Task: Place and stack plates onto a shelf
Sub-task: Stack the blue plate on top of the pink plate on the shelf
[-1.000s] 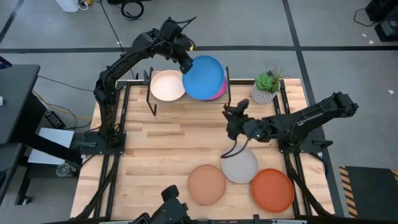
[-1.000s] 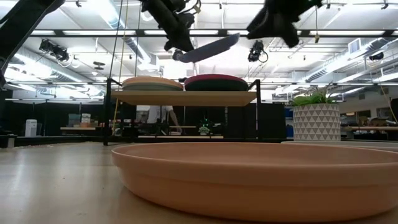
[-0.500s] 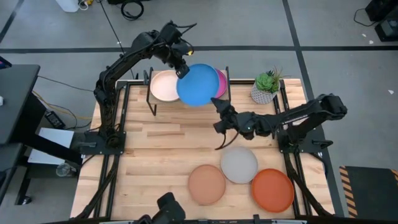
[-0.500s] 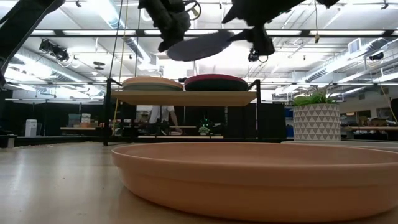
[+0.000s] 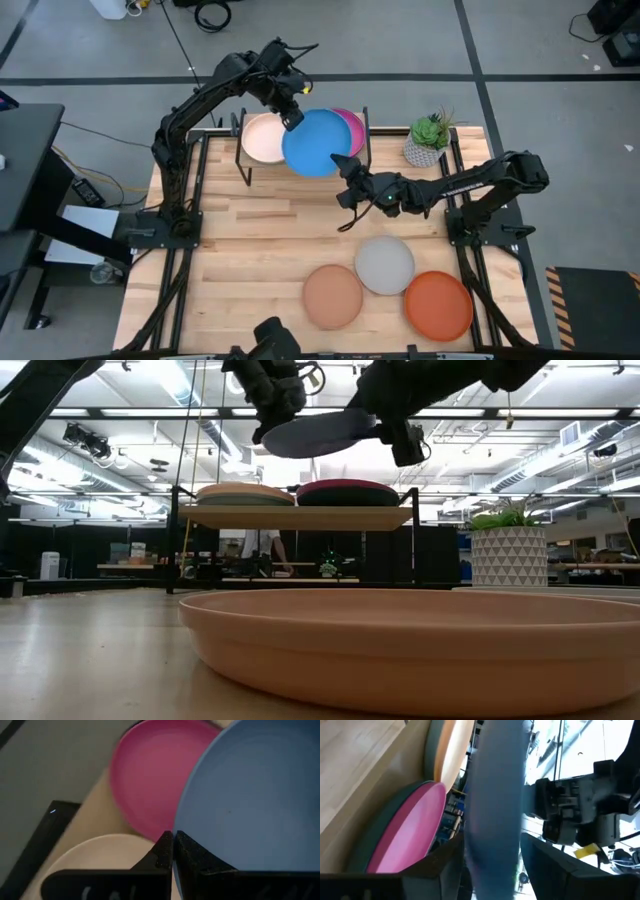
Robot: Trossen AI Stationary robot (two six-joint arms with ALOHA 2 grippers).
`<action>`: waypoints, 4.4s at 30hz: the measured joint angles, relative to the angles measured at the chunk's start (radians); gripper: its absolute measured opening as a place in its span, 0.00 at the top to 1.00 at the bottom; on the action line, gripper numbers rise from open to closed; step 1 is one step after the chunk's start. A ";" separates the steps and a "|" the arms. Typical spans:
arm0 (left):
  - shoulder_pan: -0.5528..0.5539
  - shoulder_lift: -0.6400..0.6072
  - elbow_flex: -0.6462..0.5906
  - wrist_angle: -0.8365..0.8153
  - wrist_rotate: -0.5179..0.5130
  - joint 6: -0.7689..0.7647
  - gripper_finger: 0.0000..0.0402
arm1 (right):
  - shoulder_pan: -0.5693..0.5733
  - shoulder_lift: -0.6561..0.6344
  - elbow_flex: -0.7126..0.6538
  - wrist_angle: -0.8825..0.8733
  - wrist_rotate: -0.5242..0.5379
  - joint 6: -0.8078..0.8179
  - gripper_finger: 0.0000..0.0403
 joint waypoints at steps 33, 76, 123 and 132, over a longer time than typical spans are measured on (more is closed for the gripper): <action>0.028 -0.026 0.130 0.196 0.025 0.152 0.51 | -0.023 0.004 -0.002 0.077 0.161 -0.030 0.80; -0.105 -0.196 -0.145 0.337 -0.055 0.326 0.61 | -0.211 0.003 -0.001 -0.294 -0.063 0.558 0.75; -0.083 -0.237 -0.144 0.216 -0.052 0.278 0.61 | -0.152 -0.025 0.216 -0.838 -0.120 1.043 0.64; -0.084 -0.237 -0.144 0.217 -0.052 0.276 0.61 | -0.193 -0.031 0.216 -0.826 -0.174 1.043 0.64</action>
